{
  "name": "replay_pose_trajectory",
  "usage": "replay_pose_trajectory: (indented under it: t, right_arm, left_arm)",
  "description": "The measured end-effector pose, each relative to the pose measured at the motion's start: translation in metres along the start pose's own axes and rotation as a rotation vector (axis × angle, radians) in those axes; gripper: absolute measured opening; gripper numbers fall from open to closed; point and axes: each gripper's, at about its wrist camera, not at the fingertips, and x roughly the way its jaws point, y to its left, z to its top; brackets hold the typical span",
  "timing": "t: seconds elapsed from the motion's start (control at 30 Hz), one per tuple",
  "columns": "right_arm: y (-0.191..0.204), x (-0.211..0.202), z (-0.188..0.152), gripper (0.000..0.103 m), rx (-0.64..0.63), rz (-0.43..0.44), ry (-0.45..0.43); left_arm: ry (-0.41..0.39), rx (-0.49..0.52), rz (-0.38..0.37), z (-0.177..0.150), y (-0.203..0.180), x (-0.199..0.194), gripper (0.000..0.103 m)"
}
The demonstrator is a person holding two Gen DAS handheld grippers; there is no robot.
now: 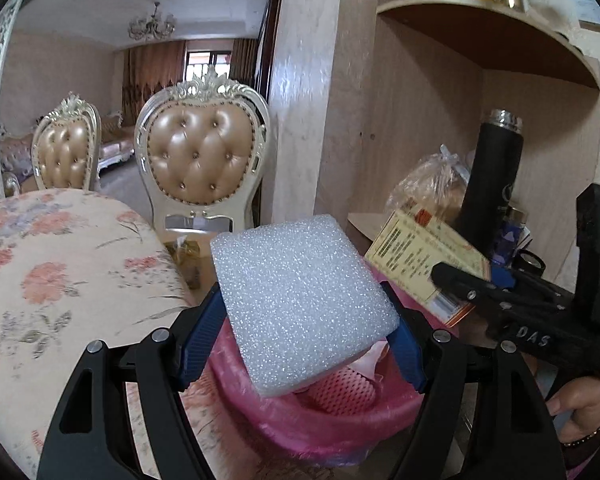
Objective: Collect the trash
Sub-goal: 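Carry the foam sheet and yellow box to the pink bin and release both, then return both tools from the bin to the table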
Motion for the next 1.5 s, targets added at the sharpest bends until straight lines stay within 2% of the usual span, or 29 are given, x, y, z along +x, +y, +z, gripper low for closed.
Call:
replay_pose_trajectory:
  t: [0.17, 0.2, 0.23, 0.3, 0.43, 0.53, 0.73, 0.9, 1.13, 1.3, 1.5]
  right_arm:
    - [-0.009, 0.011, 0.004, 0.064, 0.016, 0.012, 0.008]
    - [-0.01, 0.014, 0.005, 0.07, 0.021, 0.014, 0.009]
    - [-0.013, 0.015, 0.005, 0.074, 0.037, 0.029, 0.009]
    - [-0.013, 0.014, 0.006, 0.077, 0.057, 0.037, -0.001]
    - [-0.007, 0.006, 0.006, 0.077, 0.047, 0.032, -0.009]
    - [-0.005, -0.001, 0.008, 0.077, 0.045, 0.033, -0.012]
    - [0.019, -0.012, 0.007, 0.077, 0.016, 0.055, 0.002]
    - [0.059, -0.017, 0.005, 0.079, -0.017, 0.121, 0.012]
    - [0.152, -0.013, -0.009, 0.079, -0.118, 0.267, 0.062]
    - [0.222, -0.009, -0.025, 0.079, -0.182, 0.38, 0.112]
    - [0.303, -0.014, -0.046, 0.079, -0.268, 0.504, 0.167]
  left_arm:
    - [0.041, -0.012, -0.009, -0.001, 0.004, 0.024, 0.072]
    - [0.046, -0.018, -0.004, -0.003, 0.005, 0.027, 0.074]
    - [0.057, -0.03, -0.003, -0.004, 0.008, 0.031, 0.082]
    - [0.049, -0.048, 0.021, -0.006, 0.015, 0.03, 0.088]
    - [0.028, -0.079, 0.072, -0.009, 0.032, 0.014, 0.093]
    - [0.016, -0.13, 0.097, -0.012, 0.048, -0.005, 0.094]
    - [-0.003, -0.152, 0.152, -0.017, 0.068, -0.054, 0.094]
    - [0.006, -0.163, 0.26, -0.027, 0.097, -0.103, 0.094]
    - [-0.034, -0.174, 0.497, -0.058, 0.149, -0.199, 0.094]
    - [-0.049, -0.212, 0.611, -0.083, 0.184, -0.261, 0.094]
    - [-0.054, -0.261, 0.714, -0.106, 0.221, -0.318, 0.094]
